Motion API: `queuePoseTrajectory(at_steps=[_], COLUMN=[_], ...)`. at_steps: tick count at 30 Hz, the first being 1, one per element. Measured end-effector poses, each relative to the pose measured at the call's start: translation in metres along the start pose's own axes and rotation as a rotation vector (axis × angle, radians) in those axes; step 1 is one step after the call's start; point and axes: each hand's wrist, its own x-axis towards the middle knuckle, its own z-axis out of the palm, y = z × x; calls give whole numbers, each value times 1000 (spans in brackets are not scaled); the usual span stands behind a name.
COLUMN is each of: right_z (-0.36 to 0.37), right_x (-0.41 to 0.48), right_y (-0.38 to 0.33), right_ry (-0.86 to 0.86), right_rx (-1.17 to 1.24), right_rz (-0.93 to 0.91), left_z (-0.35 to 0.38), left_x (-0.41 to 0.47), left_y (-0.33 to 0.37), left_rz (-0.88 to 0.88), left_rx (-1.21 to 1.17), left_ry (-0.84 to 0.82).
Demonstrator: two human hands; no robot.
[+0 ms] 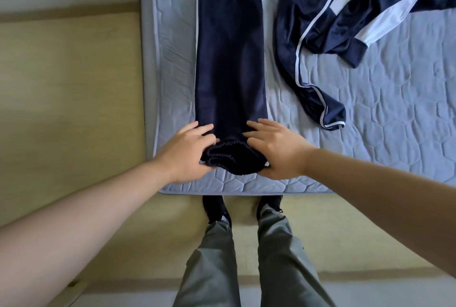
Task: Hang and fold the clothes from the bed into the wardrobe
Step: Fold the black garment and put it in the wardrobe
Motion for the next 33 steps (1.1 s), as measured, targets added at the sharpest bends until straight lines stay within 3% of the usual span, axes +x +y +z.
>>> queuePoseTrajectory(at_steps=[4, 8, 10, 13, 17, 22, 27, 33], right_z=[23, 38, 32, 21, 23, 30, 34, 45], right_x=[-30, -63, -70, -63, -38, -12, 5, 18], right_y=[-33, -79, -100, -111, -75, -13, 14, 33], right_ry=[-218, -461, -616, -805, -711, -296, -95, 37], right_rx=[41, 84, 262, 640, 769, 1121, 1084, 1074], right_rz=[-52, -200, -178, 9, 292, 650, 704, 742], left_z=[30, 51, 55, 54, 46, 29, 31, 43], left_x=[-40, -84, -95, -91, -63, -23, 7, 36], left_y=[18, 43, 53, 55, 29, 2, -2, -16], left_rz=[-52, -189, -251, -314, -444, -611, -584, -685], left_rx=[-42, -340, -552, -743, -808, -848, -744, -765], left_ry=[-266, -554, -731, -952, -746, -306, -170, 60])
